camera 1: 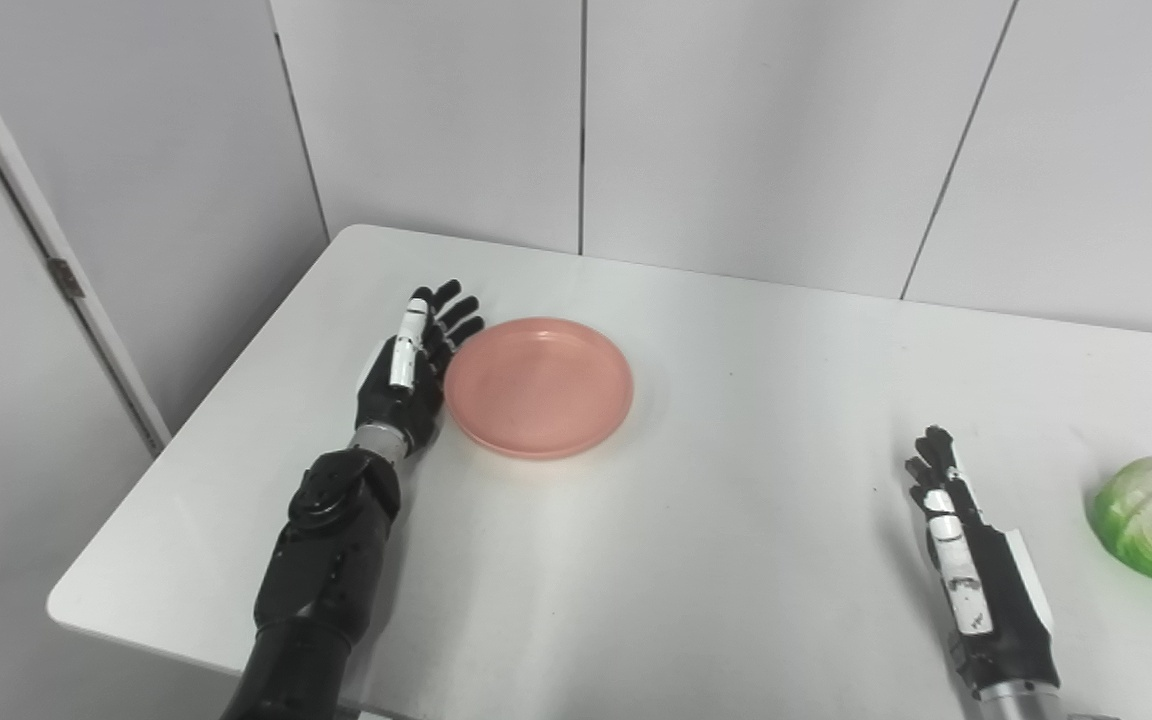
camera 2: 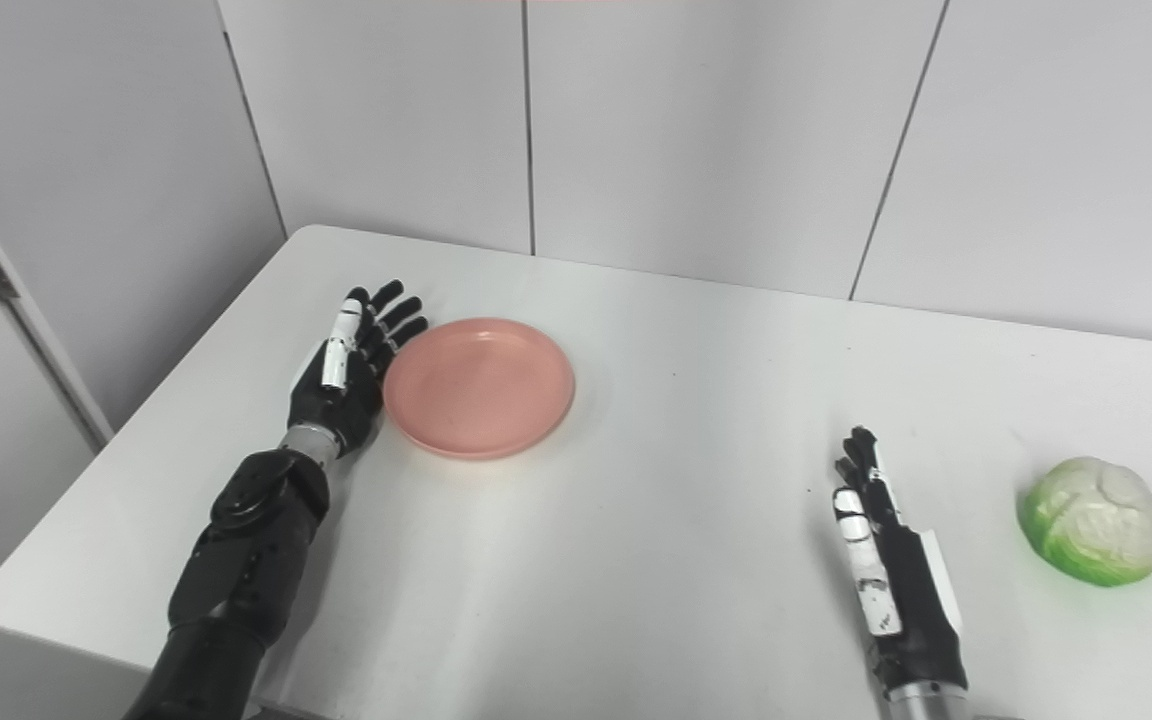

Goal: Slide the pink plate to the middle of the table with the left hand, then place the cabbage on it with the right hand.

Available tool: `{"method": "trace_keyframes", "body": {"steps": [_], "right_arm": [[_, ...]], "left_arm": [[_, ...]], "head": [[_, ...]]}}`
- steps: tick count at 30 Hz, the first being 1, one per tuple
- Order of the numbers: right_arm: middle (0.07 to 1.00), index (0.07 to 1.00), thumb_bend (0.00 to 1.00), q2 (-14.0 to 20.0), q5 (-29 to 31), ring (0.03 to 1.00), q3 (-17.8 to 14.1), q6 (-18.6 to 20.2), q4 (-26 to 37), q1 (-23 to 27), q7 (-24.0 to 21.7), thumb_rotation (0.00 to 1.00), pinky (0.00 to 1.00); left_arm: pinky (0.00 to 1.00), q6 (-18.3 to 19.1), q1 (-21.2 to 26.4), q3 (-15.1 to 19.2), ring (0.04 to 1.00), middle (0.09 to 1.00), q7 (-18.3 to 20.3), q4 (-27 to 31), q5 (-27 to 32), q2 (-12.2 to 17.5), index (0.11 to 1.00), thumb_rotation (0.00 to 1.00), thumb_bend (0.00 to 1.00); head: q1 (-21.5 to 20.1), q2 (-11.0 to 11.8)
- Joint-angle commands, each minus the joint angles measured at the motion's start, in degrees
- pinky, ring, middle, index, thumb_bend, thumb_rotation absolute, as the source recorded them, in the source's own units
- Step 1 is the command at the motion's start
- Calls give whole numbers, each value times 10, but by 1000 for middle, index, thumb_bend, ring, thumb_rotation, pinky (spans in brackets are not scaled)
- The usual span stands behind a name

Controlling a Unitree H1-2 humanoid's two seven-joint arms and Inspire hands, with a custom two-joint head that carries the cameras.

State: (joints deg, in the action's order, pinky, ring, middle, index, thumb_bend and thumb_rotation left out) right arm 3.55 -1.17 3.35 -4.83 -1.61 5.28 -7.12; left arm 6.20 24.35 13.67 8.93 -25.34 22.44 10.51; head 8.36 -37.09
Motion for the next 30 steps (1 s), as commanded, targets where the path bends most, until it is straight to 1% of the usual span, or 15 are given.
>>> {"method": "trace_keyframes", "body": {"steps": [1, 2, 5, 10, 12, 19, 24, 27, 30], "right_arm": [[991, 1000, 285, -16, -1, 974, 10, 9, -14, -22, 6, 1000, 1000], [990, 1000, 283, -17, -5, 973, 11, 10, -13, -22, 7, 1000, 1000], [989, 1000, 268, -19, -10, 970, 14, 11, -12, -21, 9, 1000, 1000], [989, 998, 275, -25, -18, 971, 15, 21, -8, -20, 13, 1000, 1000], [988, 995, 282, -28, -21, 972, 16, 26, -4, -20, 14, 1000, 1000], [987, 995, 278, -33, -32, 970, 20, 30, -3, -16, 20, 1000, 1000], [990, 998, 292, -35, -42, 974, 24, 41, 3, -16, 22, 1000, 1000], [989, 998, 285, -36, -45, 974, 25, 41, 4, -18, 23, 1000, 1000], [984, 995, 289, -38, -46, 970, 24, 40, 0, -17, 24, 1000, 999]], "left_arm": [[897, 28, -1, -12, 887, 890, 4, 15, -1, -9, 887, 1000, 441], [900, 35, -3, -16, 890, 892, 6, 23, 0, -12, 891, 1000, 439], [911, 47, -8, -24, 898, 898, 10, 41, 2, -21, 896, 1000, 440], [893, 79, -20, -41, 887, 895, 10, 87, 6, -50, 895, 1000, 423], [902, 93, -25, -47, 894, 901, 12, 105, 8, -58, 898, 1000, 414], [934, 117, -44, -70, 915, 919, 16, 155, 7, -83, 908, 1000, 402], [924, 134, -59, -76, 911, 917, 16, 186, 10, -95, 911, 1000, 401], [943, 139, -70, -73, 927, 930, 20, 200, 17, -98, 920, 1000, 400], [932, 138, -78, -74, 925, 927, 20, 206, 17, -98, 917, 1000, 394]], "head": [[1, 1], [-8, -2], [-16, -5], [-34, -11], [-40, -14], [-68, -24], [-82, -29], [-93, -32], [-102, -31]]}}
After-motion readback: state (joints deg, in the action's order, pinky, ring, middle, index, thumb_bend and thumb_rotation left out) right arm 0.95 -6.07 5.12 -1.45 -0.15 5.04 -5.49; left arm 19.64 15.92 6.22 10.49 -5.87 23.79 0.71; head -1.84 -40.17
